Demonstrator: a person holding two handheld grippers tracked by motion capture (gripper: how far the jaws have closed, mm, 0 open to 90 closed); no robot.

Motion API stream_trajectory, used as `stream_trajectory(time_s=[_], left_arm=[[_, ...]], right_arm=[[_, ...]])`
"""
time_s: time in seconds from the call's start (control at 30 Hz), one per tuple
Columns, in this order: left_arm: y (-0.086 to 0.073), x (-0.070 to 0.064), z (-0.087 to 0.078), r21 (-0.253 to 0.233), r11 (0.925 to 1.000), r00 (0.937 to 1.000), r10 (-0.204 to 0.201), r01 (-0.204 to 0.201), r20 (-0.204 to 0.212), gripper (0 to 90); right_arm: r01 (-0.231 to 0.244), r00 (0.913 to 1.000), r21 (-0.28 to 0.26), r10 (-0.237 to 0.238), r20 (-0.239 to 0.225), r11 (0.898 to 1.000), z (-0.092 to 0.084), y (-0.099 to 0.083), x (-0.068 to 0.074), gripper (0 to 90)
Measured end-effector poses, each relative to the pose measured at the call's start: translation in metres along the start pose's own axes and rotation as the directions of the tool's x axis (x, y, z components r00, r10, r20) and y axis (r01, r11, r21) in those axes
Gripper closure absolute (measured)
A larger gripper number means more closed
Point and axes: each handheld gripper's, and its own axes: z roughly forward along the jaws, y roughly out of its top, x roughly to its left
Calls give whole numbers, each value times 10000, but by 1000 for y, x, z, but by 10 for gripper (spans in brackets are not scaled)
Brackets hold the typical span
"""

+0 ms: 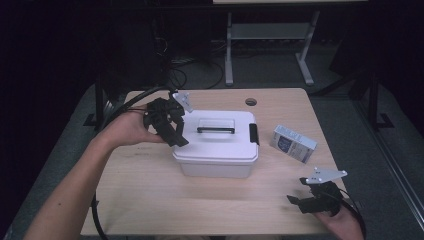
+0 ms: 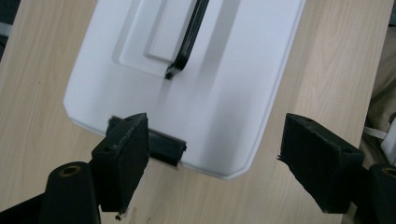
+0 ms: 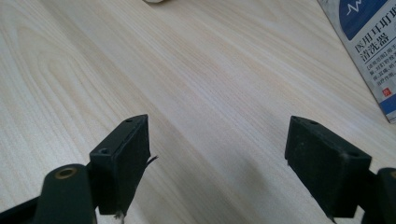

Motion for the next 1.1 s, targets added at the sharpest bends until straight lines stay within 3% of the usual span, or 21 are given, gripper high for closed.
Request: stream_trajectory(time_s=[1.1], left_arm=[[57,12,26,136,9981,9973,602,-608,410,253]], right_arm=[[-4,9999,-40,4,-104,10000,-1,-2,-1,215]])
